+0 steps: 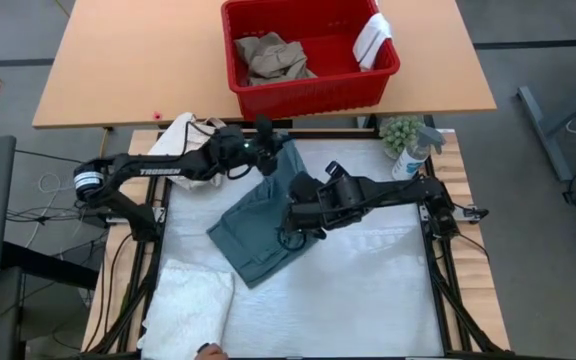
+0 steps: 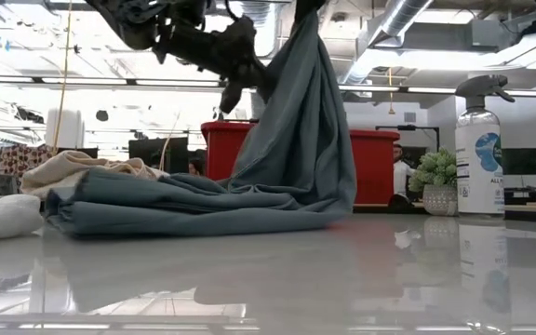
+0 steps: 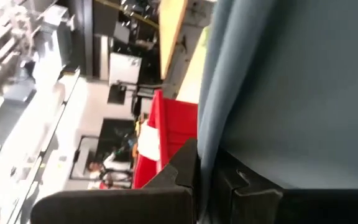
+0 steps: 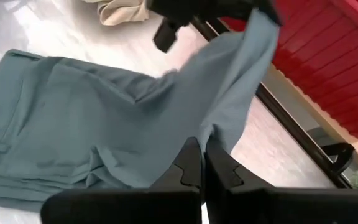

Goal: Fold Laundry from Bin
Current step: Fold the blue pants

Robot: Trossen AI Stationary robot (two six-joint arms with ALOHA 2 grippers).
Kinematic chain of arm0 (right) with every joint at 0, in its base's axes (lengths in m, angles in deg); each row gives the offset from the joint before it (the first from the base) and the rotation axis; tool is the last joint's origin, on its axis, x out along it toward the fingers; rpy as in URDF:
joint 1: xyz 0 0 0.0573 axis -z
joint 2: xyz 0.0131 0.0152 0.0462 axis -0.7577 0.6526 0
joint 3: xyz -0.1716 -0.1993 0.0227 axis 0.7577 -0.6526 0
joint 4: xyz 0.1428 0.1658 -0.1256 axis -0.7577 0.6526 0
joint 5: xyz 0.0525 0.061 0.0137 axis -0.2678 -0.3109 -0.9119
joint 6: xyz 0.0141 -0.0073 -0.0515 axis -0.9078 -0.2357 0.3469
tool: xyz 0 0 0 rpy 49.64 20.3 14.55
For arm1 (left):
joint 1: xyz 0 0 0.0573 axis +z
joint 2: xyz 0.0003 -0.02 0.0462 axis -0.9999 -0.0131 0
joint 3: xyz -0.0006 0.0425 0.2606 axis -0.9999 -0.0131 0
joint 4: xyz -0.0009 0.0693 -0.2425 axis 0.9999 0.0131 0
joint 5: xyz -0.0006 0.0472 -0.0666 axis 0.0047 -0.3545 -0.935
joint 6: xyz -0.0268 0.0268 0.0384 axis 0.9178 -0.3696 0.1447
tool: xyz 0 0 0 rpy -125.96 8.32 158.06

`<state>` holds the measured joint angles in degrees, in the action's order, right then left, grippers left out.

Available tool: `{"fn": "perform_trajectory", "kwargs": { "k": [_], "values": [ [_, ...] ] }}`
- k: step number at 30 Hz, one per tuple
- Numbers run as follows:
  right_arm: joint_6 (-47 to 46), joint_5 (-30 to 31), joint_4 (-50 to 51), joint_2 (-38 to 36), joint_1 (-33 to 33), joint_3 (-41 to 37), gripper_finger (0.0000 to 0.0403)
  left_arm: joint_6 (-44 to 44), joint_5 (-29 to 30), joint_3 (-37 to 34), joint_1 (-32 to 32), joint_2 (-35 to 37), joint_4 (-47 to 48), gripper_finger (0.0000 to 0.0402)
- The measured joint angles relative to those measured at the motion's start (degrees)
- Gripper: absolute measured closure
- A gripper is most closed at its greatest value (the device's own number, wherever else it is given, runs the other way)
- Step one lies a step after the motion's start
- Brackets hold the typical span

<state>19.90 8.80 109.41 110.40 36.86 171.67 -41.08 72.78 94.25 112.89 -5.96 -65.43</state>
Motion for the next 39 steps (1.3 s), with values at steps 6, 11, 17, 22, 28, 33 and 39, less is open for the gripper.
{"fn": "perform_trajectory", "kwargs": {
  "k": [6, 11, 17, 22, 28, 33, 39],
  "values": [
    [1.5, -0.2, 0.0, 0.0, 1.8, -0.2, 0.0382, 4.7, 4.3, 3.9, 0.1, -0.6, 4.4, 0.04],
    [2.5, 1.2, 0.1, 0.1, 2.8, -1.2, 0.0382, 6.5, 8.1, 4.0, 0.2, 0.5, 14.0, 0.04],
    [3.3, 1.3, 0.0, 0.2, 8.6, -5.9, 0.0382, 9.5, 9.0, 4.0, 2.4, 0.8, 22.7, 0.04],
    [5.0, 1.1, 0.0, 0.3, 14.5, -8.3, 0.0382, 7.9, 6.2, 4.0, 5.7, 0.8, 18.7, 0.04],
    [5.7, 0.7, 0.0, 0.3, 21.2, -8.3, 0.0382, 8.1, -1.8, 3.9, 9.2, 0.4, 15.3, 0.04],
    [11.1, 1.1, -0.7, 0.3, 25.6, -8.3, 0.0382, 7.4, -1.9, 3.9, 10.5, -0.4, 14.5, 0.04],
    [16.8, 1.2, -5.4, 0.3, 30.5, -8.3, 0.0382, 5.1, 0.4, 3.9, 13.0, -0.7, 14.8, 0.04]
  ]
}}
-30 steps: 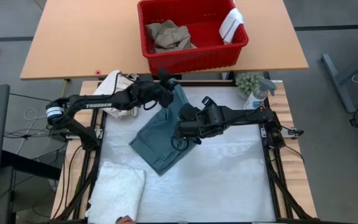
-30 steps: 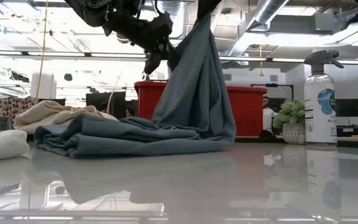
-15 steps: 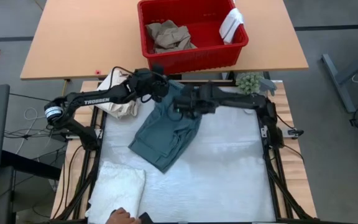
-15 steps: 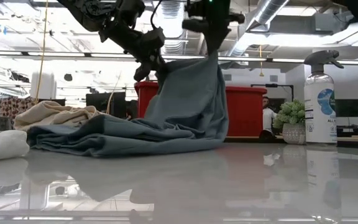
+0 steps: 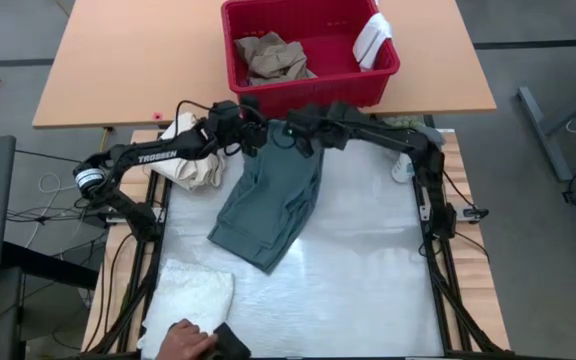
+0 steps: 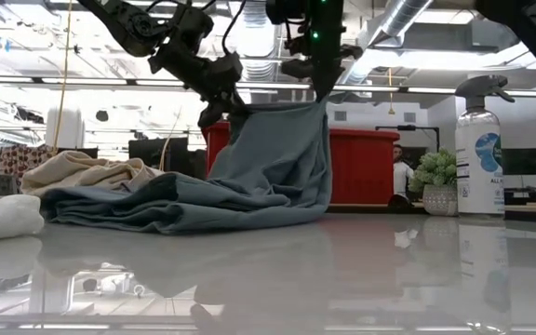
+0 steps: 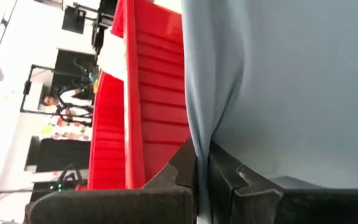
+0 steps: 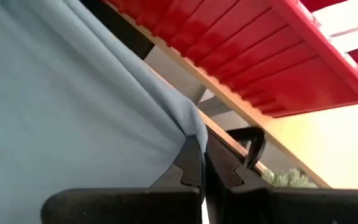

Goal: Fold Laundry from Bin
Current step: Fold the blue pants

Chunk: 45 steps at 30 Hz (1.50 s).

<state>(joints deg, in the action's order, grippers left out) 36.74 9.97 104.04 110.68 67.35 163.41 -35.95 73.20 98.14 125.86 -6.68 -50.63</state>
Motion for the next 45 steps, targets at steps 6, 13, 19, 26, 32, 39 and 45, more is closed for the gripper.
{"fn": "perform_trajectory", "kwargs": {
  "k": [6, 13, 19, 26, 32, 39, 45],
  "values": [
    [5.9, -1.8, -9.0, -0.1, 3.3, -3.9, 0.0382, -1.6, 0.0, 0.0, 2.5, 0.0, -0.4, 0.04],
    [13.1, -3.2, -18.9, 0.0, 4.7, -10.5, 0.0382, -13.0, -2.9, 0.0, 5.0, 0.0, -0.3, 0.04],
    [15.7, -2.7, -23.2, -0.1, 5.8, -12.9, 0.0382, -13.5, -1.7, 0.0, 6.4, 0.0, -0.2, 0.04],
    [20.9, -1.6, -26.9, -0.1, 5.7, -11.7, 0.0382, -14.1, 3.9, 0.0, 7.6, 0.0, -4.8, 0.04],
    [21.1, -1.8, -26.5, -0.2, 2.8, -10.5, 0.0382, -6.5, 8.6, 0.0, 6.6, 1.9, -2.2, 0.04],
    [20.9, -5.2, -26.7, -0.1, -0.7, -10.4, 0.0382, 1.2, 9.8, 0.0, 6.3, 2.4, 12.2, 0.04],
    [20.8, -6.1, -26.9, -0.1, -4.7, -10.4, 0.0382, 8.6, 10.7, 0.1, 5.1, 4.7, 24.1, 0.04]
  ]
}}
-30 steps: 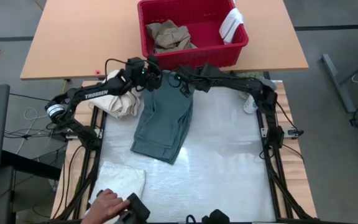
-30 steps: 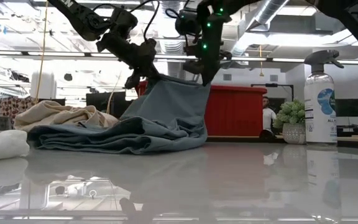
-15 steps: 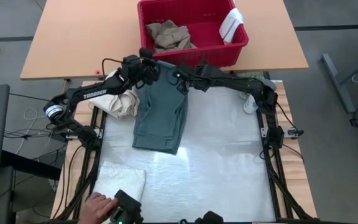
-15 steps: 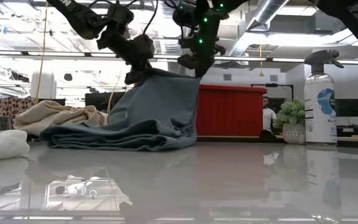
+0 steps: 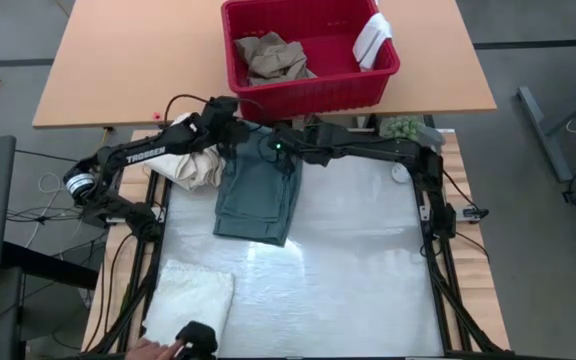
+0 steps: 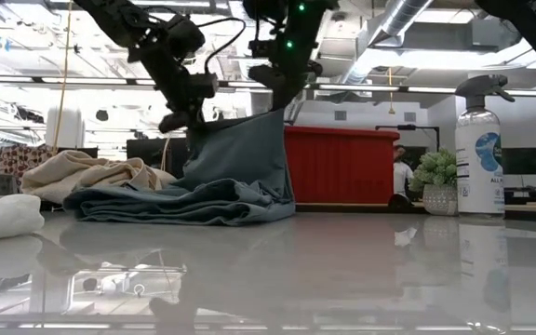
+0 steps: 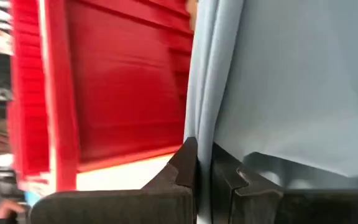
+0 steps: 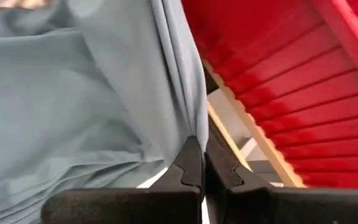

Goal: Fold Laundry from Bin
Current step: Fold the blue pants

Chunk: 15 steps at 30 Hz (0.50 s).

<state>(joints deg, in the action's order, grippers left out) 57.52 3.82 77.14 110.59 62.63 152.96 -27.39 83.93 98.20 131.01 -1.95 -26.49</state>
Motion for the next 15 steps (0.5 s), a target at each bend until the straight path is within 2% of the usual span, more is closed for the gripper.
{"fn": "perform_trajectory", "kwargs": {
  "k": [10, 15],
  "values": [
    [-3.6, -4.2, 0.6, 0.0, -5.4, 0.0, 0.0382, 14.8, -1.4, 0.0, -6.0, 12.4, 16.4, 0.04],
    [-5.1, -6.7, 1.2, 0.0, -8.0, 0.0, 0.0382, 26.6, -8.4, 0.0, -10.5, 17.6, 23.4, 0.04]
  ]
}}
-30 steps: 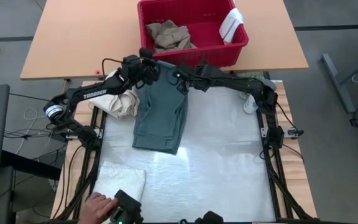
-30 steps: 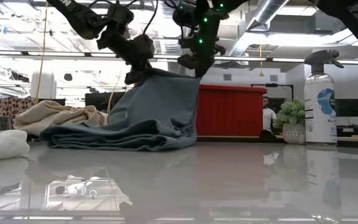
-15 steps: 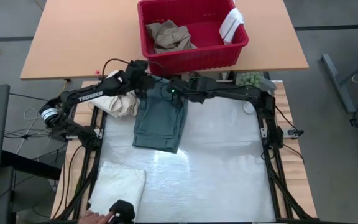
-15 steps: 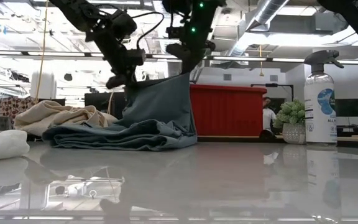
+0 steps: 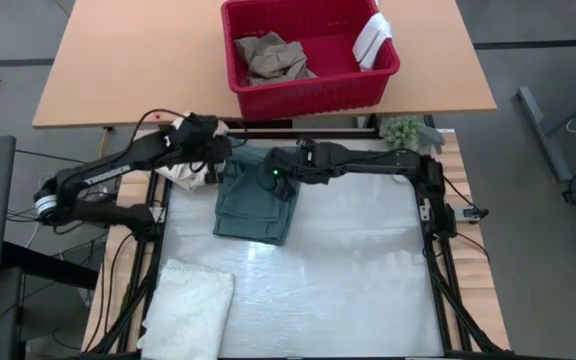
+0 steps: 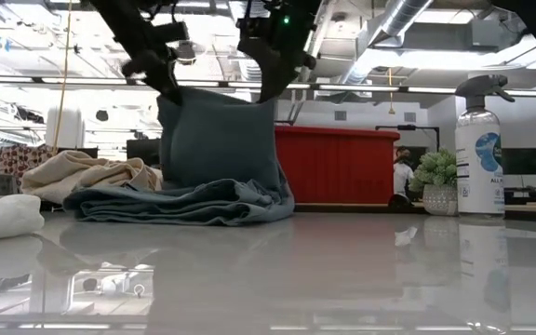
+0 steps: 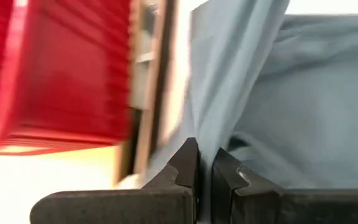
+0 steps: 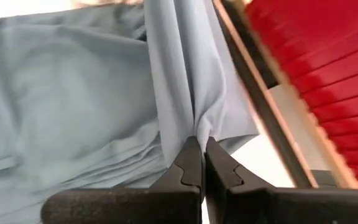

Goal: Fold Laundry from Bin
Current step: Fold the blue pants

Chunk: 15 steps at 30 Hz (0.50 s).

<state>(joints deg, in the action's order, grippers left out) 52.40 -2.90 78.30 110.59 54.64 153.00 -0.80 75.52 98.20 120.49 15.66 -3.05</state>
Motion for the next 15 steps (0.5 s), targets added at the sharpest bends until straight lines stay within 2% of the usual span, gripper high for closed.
{"fn": "perform_trajectory", "kwargs": {
  "k": [6, 10, 15],
  "values": [
    [-3.7, -2.4, -0.1, 0.0, -2.7, 0.0, 0.0382, 8.1, -6.8, 0.0, -5.2, 1.7, 8.7, 0.04],
    [-5.4, -4.5, -0.4, 0.0, -4.5, 0.0, 0.0382, 9.5, -8.3, -0.6, -7.6, 0.6, 13.1, 0.04],
    [-7.8, -6.2, -1.1, 0.0, -6.3, -1.4, 0.0382, 12.4, -9.0, -4.4, -9.5, 0.3, 13.7, 0.04]
  ]
}}
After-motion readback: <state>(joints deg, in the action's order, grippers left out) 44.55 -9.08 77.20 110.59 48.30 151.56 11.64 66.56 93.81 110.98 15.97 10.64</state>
